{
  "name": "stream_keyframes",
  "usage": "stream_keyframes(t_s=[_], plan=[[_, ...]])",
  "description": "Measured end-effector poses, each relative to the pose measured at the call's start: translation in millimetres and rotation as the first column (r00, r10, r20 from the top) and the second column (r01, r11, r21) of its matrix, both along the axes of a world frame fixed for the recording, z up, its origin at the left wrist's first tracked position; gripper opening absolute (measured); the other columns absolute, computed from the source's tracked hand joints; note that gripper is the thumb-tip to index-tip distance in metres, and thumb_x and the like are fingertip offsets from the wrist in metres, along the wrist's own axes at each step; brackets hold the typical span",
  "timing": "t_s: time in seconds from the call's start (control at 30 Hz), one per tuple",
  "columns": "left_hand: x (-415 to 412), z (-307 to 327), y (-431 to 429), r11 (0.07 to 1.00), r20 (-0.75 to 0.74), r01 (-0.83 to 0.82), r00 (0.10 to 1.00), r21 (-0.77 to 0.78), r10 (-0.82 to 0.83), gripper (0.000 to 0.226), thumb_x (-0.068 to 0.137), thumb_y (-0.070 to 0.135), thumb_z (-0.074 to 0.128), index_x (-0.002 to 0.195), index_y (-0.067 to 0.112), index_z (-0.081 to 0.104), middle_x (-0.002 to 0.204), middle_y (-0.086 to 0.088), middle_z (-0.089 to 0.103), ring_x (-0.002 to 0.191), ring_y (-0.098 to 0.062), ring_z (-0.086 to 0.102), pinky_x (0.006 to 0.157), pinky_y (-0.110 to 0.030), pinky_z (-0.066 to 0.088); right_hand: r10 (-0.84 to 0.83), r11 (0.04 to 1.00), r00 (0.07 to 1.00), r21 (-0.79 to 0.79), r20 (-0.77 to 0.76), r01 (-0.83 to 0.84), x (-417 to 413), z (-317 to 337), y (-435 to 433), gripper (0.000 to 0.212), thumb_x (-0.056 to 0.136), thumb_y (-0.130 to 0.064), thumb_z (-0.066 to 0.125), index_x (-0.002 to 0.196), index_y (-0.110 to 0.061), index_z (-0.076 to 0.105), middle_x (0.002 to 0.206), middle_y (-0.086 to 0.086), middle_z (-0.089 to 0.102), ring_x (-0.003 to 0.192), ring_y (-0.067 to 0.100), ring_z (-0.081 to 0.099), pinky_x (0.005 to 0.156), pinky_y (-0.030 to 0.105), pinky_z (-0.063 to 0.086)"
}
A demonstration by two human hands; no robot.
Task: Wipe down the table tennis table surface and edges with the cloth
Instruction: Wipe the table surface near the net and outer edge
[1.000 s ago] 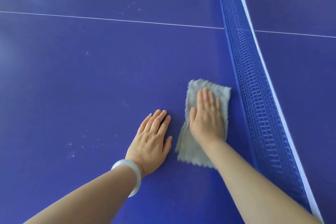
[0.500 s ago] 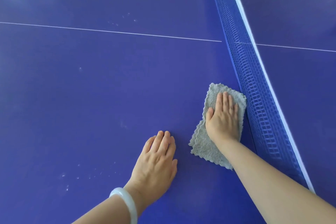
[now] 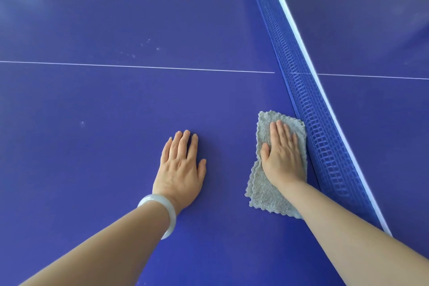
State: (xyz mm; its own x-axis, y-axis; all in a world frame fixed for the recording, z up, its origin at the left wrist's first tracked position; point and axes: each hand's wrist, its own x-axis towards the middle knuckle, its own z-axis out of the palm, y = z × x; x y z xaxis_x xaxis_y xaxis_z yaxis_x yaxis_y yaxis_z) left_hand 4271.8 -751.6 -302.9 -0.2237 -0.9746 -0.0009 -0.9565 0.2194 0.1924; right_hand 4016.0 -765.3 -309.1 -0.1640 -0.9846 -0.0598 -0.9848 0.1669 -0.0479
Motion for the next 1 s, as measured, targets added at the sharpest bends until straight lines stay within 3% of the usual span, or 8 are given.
stream_keyframes(t_s=[0.13, 0.33, 0.5, 0.63, 0.77, 0.87, 0.93, 1.0], plan=[[0.7, 1.9, -1.4, 1.0, 0.001, 0.004, 1.0, 0.02, -0.004, 0.064, 0.095, 0.04, 0.029, 0.144, 0.004, 0.044, 0.151, -0.015, 0.041, 0.143, -0.033, 0.035, 0.119, -0.042, 0.013, -0.017, 1.0, 1.0, -0.002, 0.023, 0.017, 10.2, 0.0, -41.3, 0.063, 0.1, -0.035, 0.014, 0.158, -0.014, -0.002, 0.166, 0.002, -0.007, 0.152, 0.016, -0.01, 0.125, 0.039, -0.003], [-1.4, 6.1, -3.4, 0.999, 0.015, 0.008, 1.0, 0.036, -0.008, 0.063, 0.094, 0.041, 0.03, 0.145, 0.005, 0.044, 0.152, -0.014, 0.041, 0.143, -0.032, 0.034, 0.119, -0.042, 0.012, 0.524, 0.85, 0.85, 0.031, 0.051, -0.525, -10.3, 6.9, -66.5, 0.061, 0.1, -0.041, 0.008, 0.158, -0.022, 0.006, 0.166, -0.006, 0.003, 0.152, 0.008, -0.004, 0.125, 0.039, 0.007], [-0.5, 3.5, -2.9, 1.0, 0.008, 0.004, 1.0, 0.025, -0.004, 0.064, 0.095, 0.041, 0.028, 0.148, 0.006, 0.039, 0.155, -0.013, 0.036, 0.146, -0.03, 0.029, 0.12, -0.04, 0.008, 0.153, 0.988, 0.988, 0.017, 0.001, -0.153, -37.6, 1.4, -136.7, 0.068, 0.095, -0.045, 0.008, 0.159, -0.021, 0.002, 0.166, -0.001, -0.003, 0.152, 0.013, -0.006, 0.123, 0.036, -0.003], [0.6, 2.0, -3.6, 1.0, 0.0, -0.003, 1.0, 0.024, 0.003, 0.065, 0.096, 0.042, 0.027, 0.149, 0.007, 0.037, 0.156, -0.012, 0.034, 0.147, -0.029, 0.027, 0.123, -0.041, 0.01, 0.144, 0.989, 0.987, 0.025, 0.077, -0.146, -2.7, 5.5, -181.4, 0.065, 0.098, -0.031, 0.028, 0.159, -0.02, 0.008, 0.166, -0.003, 0.002, 0.153, 0.013, -0.002, 0.125, 0.038, -0.002], [3.1, 2.2, -2.2, 1.0, 0.002, -0.005, 1.0, 0.022, 0.005, 0.065, 0.095, 0.042, 0.027, 0.148, 0.007, 0.039, 0.155, -0.012, 0.036, 0.146, -0.03, 0.03, 0.121, -0.043, 0.016, 0.505, 0.861, 0.849, -0.026, 0.153, -0.508, 51.0, 10.4, -141.8, 0.062, 0.094, -0.02, 0.039, 0.155, -0.019, 0.028, 0.164, -0.001, 0.021, 0.152, 0.015, 0.013, 0.124, 0.037, 0.005], [1.9, 4.3, -3.1, 1.0, -0.012, -0.008, 1.0, 0.022, 0.008, 0.065, 0.095, 0.043, 0.028, 0.148, 0.007, 0.039, 0.155, -0.012, 0.036, 0.146, -0.03, 0.03, 0.122, -0.044, 0.017, 0.725, 0.684, 0.68, 0.006, 0.11, -0.73, 42.6, 3.8, -81.8, 0.061, 0.098, -0.03, 0.029, 0.158, -0.022, 0.019, 0.165, -0.007, 0.012, 0.152, 0.009, 0.005, 0.125, 0.034, 0.001], [1.1, 3.8, -5.0, 1.0, -0.033, -0.001, 0.999, 0.024, 0.002, 0.066, 0.095, 0.043, 0.025, 0.15, 0.007, 0.036, 0.157, -0.012, 0.033, 0.147, -0.029, 0.025, 0.123, -0.042, 0.012, 0.675, 0.737, 0.735, -0.015, 0.056, -0.676, 9.9, 2.8, -87.3, 0.06, 0.099, -0.035, 0.024, 0.158, -0.026, 0.016, 0.165, -0.006, 0.012, 0.153, 0.011, 0.008, 0.125, 0.036, 0.005], [1.5, 2.3, -5.1, 1.0, -0.042, 0.001, 0.999, 0.02, 0.0, 0.067, 0.095, 0.044, 0.022, 0.151, 0.008, 0.033, 0.159, -0.011, 0.029, 0.149, -0.028, 0.02, 0.123, -0.039, 0.005, 0.416, 0.91, 0.91, -0.007, 0.011, -0.415, -17.6, 4.5, -107.6, 0.06, 0.1, -0.039, 0.015, 0.158, -0.025, 0.009, 0.166, -0.003, 0.008, 0.153, 0.013, 0.004, 0.125, 0.038, 0.004]])
